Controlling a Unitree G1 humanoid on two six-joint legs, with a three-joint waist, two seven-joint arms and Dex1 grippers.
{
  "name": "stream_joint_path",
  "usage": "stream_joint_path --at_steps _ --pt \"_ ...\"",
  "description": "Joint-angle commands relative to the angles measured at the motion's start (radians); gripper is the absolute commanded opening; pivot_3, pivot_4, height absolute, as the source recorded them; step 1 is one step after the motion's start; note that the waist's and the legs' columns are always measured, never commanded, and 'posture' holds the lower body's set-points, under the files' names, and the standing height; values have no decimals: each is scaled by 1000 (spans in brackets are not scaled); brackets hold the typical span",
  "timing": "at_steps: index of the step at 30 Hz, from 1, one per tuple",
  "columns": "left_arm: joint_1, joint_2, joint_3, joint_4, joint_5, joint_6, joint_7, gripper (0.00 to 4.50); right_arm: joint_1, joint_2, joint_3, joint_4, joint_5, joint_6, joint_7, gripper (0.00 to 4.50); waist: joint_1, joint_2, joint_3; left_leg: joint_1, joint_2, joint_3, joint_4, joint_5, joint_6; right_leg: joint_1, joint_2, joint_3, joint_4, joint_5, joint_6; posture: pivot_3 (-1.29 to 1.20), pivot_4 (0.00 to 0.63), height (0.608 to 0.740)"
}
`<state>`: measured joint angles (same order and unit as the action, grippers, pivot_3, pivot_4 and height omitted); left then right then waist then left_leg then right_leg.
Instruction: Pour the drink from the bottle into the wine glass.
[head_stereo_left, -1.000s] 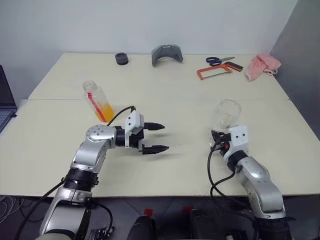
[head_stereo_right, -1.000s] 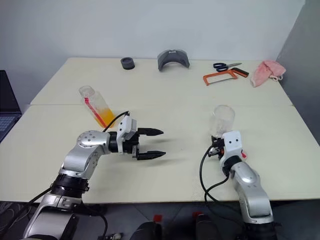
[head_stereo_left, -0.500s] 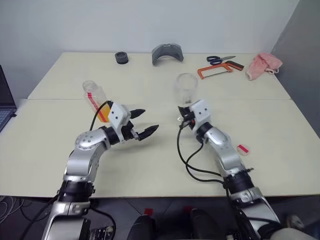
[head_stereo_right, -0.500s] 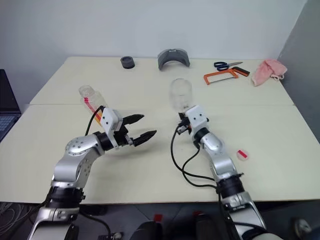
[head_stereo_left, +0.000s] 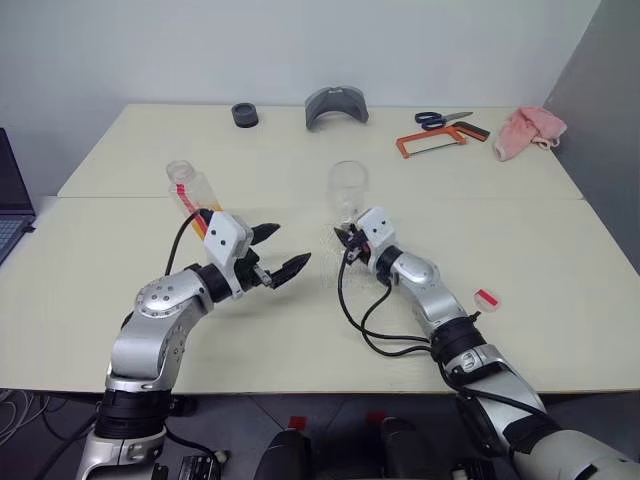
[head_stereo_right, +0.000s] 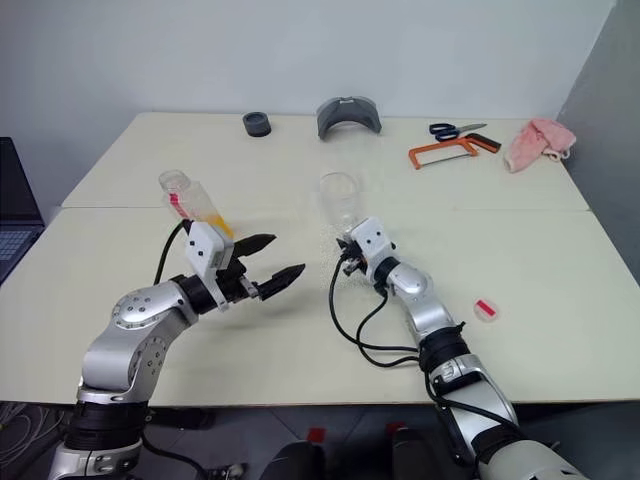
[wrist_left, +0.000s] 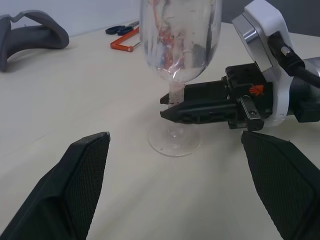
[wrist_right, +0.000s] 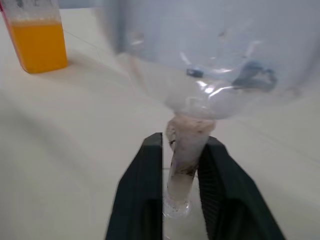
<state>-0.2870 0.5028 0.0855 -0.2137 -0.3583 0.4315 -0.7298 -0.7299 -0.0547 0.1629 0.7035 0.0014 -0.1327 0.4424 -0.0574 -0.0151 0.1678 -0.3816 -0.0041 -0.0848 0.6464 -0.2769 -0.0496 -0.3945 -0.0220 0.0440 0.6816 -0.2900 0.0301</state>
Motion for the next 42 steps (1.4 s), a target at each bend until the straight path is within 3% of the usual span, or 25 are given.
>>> stream_joint_path --at_steps 1,5,7,12,19,22,28,31,42 --pt "-20 9 15 -54 -26 11 11 4500 2 8 -10 -18 9 -5 17 2492 0 0 0 0 0 0 0 0 0 0 0 0 0 0 0 0 150 740" --pt "-21 6 12 -55 -30 10 13 4500 20 6 -10 -53 10 4 23 3970 0 0 0 0 0 0 0 0 0 0 0 0 0 0 0 0 150 740" --pt "-20 4 11 -50 -32 4 13 4500 37 3 -5 -78 9 13 29 4465 0 0 0 0 0 0 0 0 0 0 0 0 0 0 0 0 150 740" --pt "-12 -4 16 -40 -31 -13 26 4500 95 -19 4 -168 5 51 52 4465 1 0 0 0 0 0 0 0 0 0 0 0 0 0 0 0 150 740" --pt "84 -21 39 -43 17 -68 106 4500 298 -151 45 -543 39 223 186 4465 3 0 0 -1 0 0 0 0 0 0 -1 0 -1 0 0 0 150 740" --pt "172 -76 83 -11 102 -130 266 4500 424 -256 66 -808 107 318 296 4465 6 1 0 -1 1 0 0 0 1 0 -1 0 -1 0 0 0 150 740" --pt "241 -172 128 34 185 -195 458 4500 481 -290 32 -1023 174 441 268 4465 14 0 0 0 1 -2 1 0 1 1 -1 -1 -1 0 1 0 150 740" --pt "204 -183 169 94 187 -212 514 4500 473 -286 25 -1075 190 486 243 4465 20 0 0 2 0 -5 1 0 0 5 0 -4 -1 0 1 0 150 740" --pt "24 -118 190 276 188 -247 488 4500 451 -286 51 -1148 216 564 213 4465 26 -1 0 2 -2 -5 1 0 0 5 0 -4 -2 0 1 0 150 740"
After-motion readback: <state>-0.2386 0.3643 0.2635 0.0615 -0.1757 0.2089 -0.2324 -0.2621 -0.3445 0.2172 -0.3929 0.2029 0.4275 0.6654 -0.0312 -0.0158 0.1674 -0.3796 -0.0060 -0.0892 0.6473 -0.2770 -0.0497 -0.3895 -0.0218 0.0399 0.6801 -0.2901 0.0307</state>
